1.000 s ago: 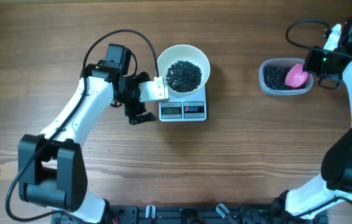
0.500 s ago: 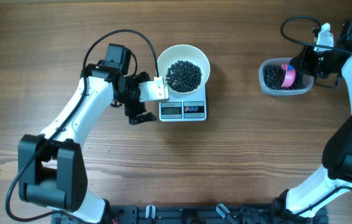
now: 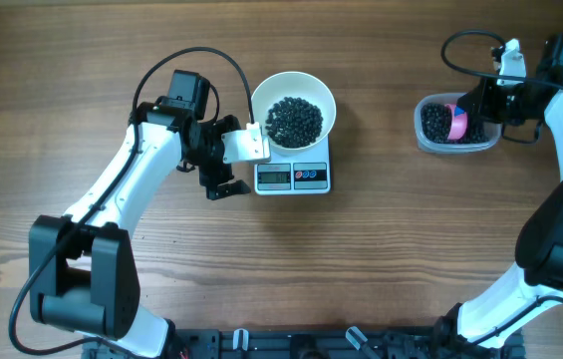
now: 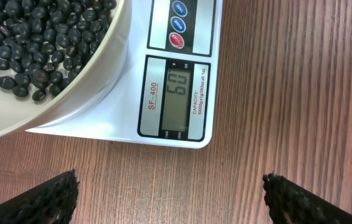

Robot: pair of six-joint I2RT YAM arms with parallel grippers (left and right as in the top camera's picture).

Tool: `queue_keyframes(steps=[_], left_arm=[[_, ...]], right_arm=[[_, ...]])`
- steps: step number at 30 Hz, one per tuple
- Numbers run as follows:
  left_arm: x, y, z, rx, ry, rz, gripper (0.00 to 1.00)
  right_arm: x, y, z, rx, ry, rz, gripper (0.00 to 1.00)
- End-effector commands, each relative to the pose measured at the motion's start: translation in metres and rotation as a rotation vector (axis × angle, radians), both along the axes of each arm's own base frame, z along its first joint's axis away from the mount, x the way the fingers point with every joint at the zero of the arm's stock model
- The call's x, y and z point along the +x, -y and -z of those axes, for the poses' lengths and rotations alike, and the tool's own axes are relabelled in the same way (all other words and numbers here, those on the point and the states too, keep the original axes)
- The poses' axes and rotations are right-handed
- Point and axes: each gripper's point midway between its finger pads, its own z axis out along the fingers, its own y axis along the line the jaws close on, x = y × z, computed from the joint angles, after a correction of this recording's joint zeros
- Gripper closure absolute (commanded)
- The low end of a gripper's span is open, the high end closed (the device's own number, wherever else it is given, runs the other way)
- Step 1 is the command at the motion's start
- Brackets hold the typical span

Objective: Scoop item into bowl and weigh 150g on scale
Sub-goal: 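Lower the pink scoop into the beans with the right gripper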

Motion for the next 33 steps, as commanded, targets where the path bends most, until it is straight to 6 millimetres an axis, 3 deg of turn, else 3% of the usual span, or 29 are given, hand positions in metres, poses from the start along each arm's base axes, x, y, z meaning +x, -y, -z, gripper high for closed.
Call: queue_keyframes(steps=[1, 4, 8, 13, 33], left_arm=[[-0.003, 0.003, -0.002, -0.023, -0.009, -0.004, 0.0], [-0.003, 0.003, -0.002, -0.023, -0.009, -0.004, 0.0], [-0.003, 0.003, -0.002, -0.023, -0.009, -0.004, 0.0], [-0.003, 0.003, -0.002, -0.023, -0.009, -0.004, 0.0], [-0.003, 0.003, -0.002, -0.023, -0.01, -0.004, 0.0]], right_arm=[[-0.012, -0.027, 0.021, 0.134, -0.065, -0.051, 0.96], [-0.01, -0.022, 0.023, 0.106, -0.065, -0.037, 0.96], [-0.011, 0.006, 0.037, -0.031, -0.131, 0.08, 0.96], [-0.011, -0.027, 0.021, 0.126, -0.051, -0.069, 0.96], [-0.019, -0.03, 0.023, 0.187, -0.151, 0.047, 0.96]])
